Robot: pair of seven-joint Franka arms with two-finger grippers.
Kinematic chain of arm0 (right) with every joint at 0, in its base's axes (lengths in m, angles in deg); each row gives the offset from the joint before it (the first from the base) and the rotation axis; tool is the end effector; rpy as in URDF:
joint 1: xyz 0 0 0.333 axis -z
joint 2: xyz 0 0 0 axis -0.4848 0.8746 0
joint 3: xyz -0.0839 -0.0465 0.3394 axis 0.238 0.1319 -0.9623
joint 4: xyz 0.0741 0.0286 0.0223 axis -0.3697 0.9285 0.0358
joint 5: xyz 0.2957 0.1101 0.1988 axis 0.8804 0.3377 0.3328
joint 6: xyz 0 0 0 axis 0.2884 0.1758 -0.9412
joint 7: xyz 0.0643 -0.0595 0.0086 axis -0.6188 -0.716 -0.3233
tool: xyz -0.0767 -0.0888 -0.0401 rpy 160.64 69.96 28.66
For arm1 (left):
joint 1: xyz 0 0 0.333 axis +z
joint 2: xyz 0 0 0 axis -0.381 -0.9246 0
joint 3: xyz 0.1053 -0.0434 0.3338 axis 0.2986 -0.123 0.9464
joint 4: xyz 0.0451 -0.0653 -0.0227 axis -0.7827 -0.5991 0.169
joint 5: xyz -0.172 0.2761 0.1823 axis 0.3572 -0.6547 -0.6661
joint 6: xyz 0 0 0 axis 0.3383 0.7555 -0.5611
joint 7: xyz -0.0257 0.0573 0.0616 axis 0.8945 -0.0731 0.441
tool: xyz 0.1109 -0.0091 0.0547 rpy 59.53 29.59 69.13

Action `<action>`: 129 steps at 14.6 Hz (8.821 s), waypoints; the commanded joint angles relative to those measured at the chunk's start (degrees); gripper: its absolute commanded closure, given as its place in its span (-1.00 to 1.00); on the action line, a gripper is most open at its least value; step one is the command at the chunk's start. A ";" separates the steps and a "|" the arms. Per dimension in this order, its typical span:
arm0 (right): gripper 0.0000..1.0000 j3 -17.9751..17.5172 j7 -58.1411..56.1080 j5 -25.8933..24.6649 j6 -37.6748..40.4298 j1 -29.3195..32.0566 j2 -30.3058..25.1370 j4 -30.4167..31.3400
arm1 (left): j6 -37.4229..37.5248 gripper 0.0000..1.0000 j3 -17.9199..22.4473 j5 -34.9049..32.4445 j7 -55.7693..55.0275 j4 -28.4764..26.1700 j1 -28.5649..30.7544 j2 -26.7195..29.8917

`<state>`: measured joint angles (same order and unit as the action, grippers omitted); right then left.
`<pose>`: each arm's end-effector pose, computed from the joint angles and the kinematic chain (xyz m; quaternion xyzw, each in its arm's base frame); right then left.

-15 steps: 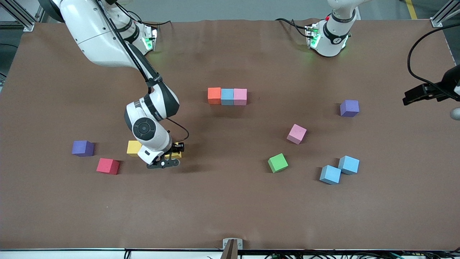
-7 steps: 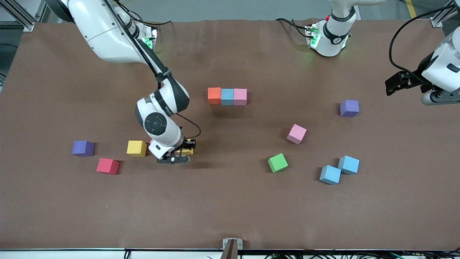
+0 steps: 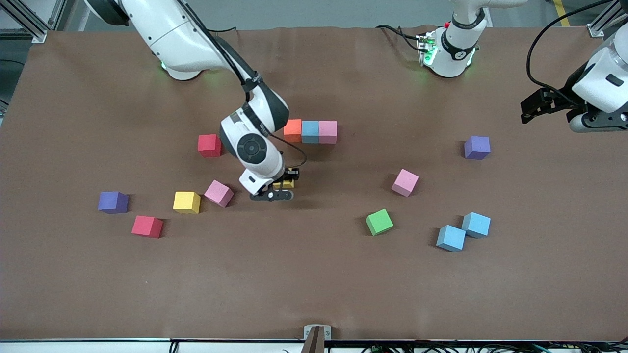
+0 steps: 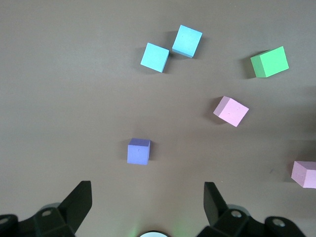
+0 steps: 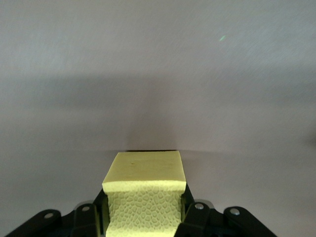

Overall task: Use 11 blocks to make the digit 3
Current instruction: 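Carry the yellow block to beside the orange block with the right gripper, then lower the yellow block and open the right gripper, then move the right gripper to the pink block near the red block, then grasp the pink block with the right gripper and lift it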

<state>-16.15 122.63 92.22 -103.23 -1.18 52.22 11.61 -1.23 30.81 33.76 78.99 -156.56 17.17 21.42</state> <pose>0.5305 0.4138 0.2469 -0.9970 -0.0115 0.0688 0.0335 0.5090 -0.0491 0.6410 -0.9994 0.0020 0.0267 0.0200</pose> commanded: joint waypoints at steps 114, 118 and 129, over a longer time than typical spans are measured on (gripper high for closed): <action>-1.00 15.88 8.94 6.13 2.65 6.72 -6.72 7.65 | -3.52 -1.00 0.32 3.60 11.51 -0.03 0.13 0.07; -1.00 15.88 8.94 6.22 1.68 6.54 -6.64 9.41 | -4.84 -1.00 0.32 3.51 11.77 -0.03 0.13 -0.38; -0.01 15.52 8.94 6.66 -1.23 6.36 -5.67 11.09 | -5.98 -1.00 0.14 2.90 11.77 -0.03 -0.75 -2.05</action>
<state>-0.16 131.20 97.65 -103.64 4.79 46.81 21.93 -6.12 30.77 36.15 89.43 -156.82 16.68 19.70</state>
